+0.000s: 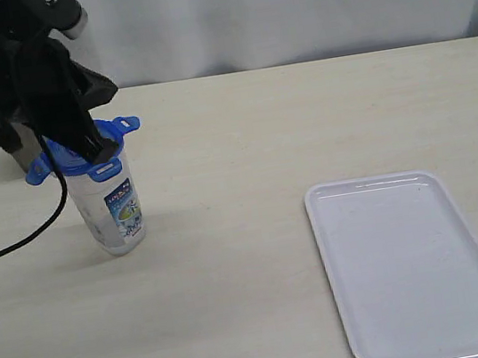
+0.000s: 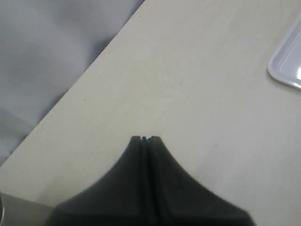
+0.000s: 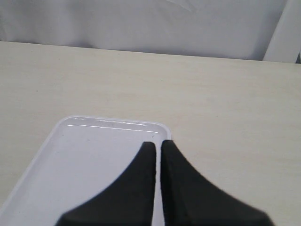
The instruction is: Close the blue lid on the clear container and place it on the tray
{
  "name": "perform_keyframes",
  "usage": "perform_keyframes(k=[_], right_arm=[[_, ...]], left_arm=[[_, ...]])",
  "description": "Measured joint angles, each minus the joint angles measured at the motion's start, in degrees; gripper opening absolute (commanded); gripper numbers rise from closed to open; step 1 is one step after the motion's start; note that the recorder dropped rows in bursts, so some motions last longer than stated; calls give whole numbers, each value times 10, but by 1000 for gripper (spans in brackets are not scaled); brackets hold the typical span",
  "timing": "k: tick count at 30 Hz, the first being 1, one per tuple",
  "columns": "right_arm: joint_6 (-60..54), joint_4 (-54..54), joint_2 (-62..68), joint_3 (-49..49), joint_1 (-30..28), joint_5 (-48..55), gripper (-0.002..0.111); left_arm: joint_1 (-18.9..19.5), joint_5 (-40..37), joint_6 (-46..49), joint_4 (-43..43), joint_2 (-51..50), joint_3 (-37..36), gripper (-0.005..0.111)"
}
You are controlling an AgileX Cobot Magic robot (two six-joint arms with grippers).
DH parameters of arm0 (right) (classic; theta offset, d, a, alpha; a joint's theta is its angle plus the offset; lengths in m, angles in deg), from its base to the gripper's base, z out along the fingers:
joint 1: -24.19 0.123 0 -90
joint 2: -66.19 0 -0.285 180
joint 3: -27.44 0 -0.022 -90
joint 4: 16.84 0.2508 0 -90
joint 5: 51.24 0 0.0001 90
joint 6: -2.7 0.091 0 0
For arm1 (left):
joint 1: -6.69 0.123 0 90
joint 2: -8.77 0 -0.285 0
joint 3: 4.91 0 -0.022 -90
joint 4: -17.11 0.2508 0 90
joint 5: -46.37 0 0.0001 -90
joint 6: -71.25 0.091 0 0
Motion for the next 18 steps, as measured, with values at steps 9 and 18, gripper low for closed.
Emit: perform_keyframes(k=[9,18], right_arm=[[0,0,0,0,0,0,4],[0,0,0,0,0,0,4]], left_arm=[[31,-50,-177,153,1,0,0],[31,-159,-252,184,-45,62,0]])
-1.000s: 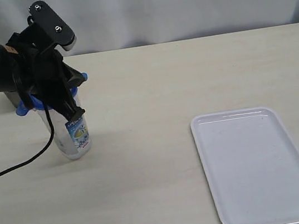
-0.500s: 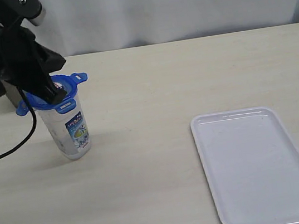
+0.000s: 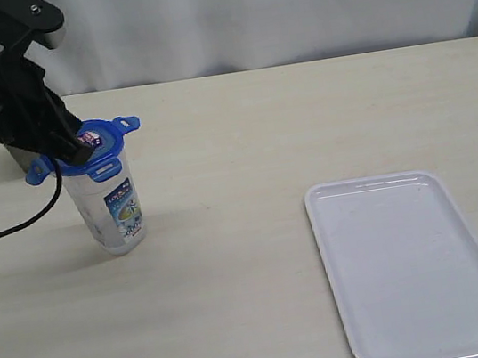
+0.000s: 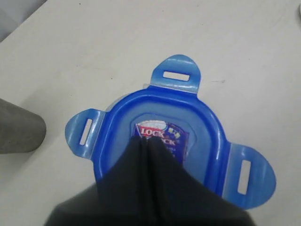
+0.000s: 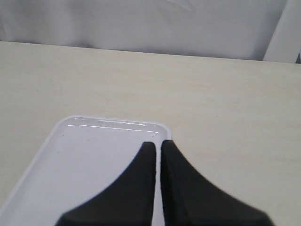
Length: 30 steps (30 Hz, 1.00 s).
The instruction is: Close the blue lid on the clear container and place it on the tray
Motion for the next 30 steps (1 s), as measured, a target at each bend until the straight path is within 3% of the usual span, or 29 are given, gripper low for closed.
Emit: perform_keyframes(k=[12,19,30], right_arm=[[0,0,0,0,0,0,4],[0,0,0,0,0,0,4],[0,0,0,0,0,0,4]], left_arm=[[0,-22,3,-15,-24,8,0],[0,9,3,-16,-47,16,0],[0,-8,-19,29,-48,20,0]])
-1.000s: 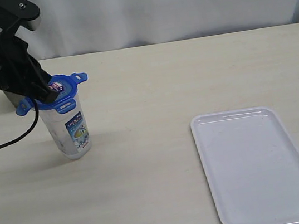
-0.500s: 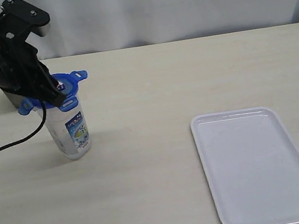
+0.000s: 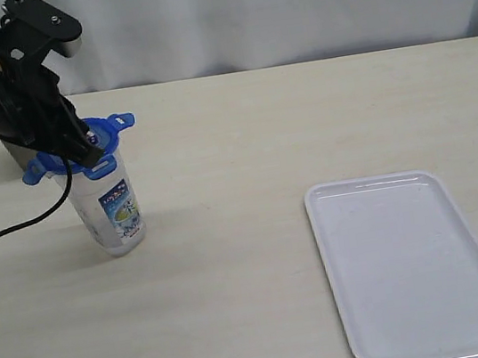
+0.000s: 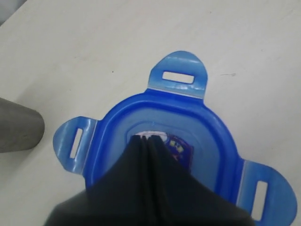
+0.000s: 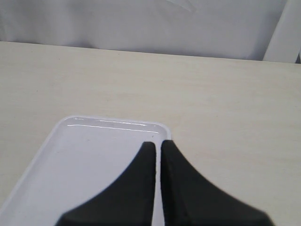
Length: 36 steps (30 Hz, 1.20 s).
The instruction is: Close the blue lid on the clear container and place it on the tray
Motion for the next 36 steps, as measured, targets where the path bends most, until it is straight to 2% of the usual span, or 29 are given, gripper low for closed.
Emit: perform_keyframes(k=[15,26,36], right_arm=[[0,0,0,0,0,0,4],[0,0,0,0,0,0,4],[0,0,0,0,0,0,4]], left_arm=[[0,-1,-7,3,0,0,0],[-45,-3,-18,17,1,0,0],[-45,-10,-44,80,1,0,0]])
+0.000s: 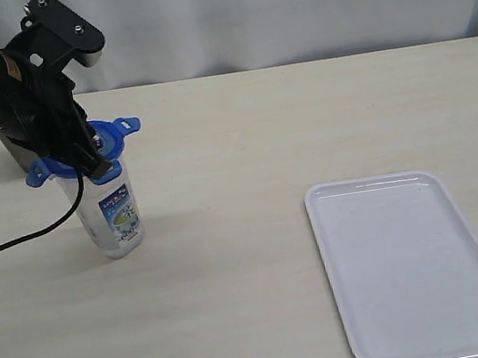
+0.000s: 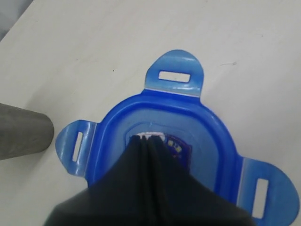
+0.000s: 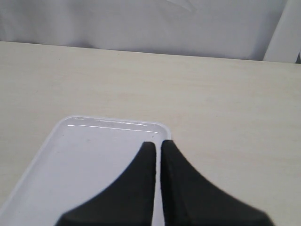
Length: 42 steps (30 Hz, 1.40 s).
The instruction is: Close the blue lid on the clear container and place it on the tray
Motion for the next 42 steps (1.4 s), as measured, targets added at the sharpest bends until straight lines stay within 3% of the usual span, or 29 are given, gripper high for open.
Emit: perform_keyframes(k=[15,19,27,42], right_arm=[[0,0,0,0,0,0,4],[0,0,0,0,0,0,4],[0,0,0,0,0,0,4],[0,0,0,0,0,0,4]], left_arm=[[0,-6,-15,7,36,-8,0],[0,26,-15,-4,56,-8,0],[-3,41,22,-49,16,-8,0],[-20,28,36,-32,9,-9,0]])
